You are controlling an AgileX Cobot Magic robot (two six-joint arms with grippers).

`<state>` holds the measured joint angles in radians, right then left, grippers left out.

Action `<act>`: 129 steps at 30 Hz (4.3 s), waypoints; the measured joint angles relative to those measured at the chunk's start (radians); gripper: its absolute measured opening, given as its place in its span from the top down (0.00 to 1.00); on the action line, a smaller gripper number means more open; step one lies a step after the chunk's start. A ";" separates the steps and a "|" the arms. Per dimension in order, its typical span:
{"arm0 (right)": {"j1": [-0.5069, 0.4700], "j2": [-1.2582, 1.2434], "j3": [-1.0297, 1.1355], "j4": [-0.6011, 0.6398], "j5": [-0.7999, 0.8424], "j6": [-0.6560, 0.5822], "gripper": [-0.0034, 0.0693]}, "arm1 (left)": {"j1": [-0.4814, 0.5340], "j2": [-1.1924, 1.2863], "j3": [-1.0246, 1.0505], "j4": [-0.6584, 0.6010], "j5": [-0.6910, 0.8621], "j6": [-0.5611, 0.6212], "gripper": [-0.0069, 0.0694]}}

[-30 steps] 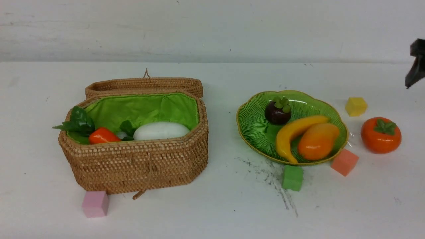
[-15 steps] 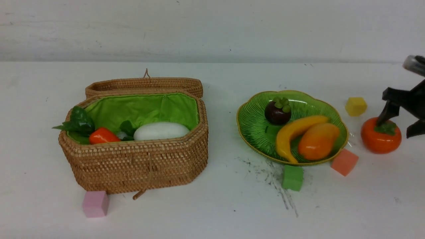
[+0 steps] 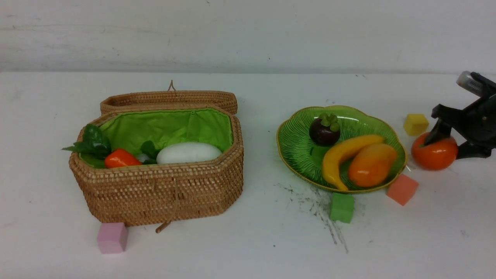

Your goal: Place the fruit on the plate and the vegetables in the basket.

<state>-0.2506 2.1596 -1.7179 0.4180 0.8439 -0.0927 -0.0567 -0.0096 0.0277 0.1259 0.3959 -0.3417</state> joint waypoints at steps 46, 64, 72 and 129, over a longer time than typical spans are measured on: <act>0.168 -0.268 0.007 0.365 0.010 -0.454 0.27 | 0.000 0.000 0.000 0.000 0.000 0.000 0.60; 0.117 -1.523 0.859 -0.070 -0.030 -0.135 0.96 | 0.000 0.000 0.000 0.000 0.000 0.000 0.60; 0.224 -1.838 1.158 -0.041 -0.088 -0.137 0.96 | 0.000 0.000 0.000 0.000 0.000 0.000 0.60; 0.147 -2.171 1.732 -0.577 -0.454 0.333 0.93 | 0.000 0.000 0.002 0.000 0.000 0.000 0.60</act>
<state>-0.1031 -0.0117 0.0140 -0.1594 0.3895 0.2400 -0.0567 -0.0096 0.0298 0.1261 0.3958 -0.3417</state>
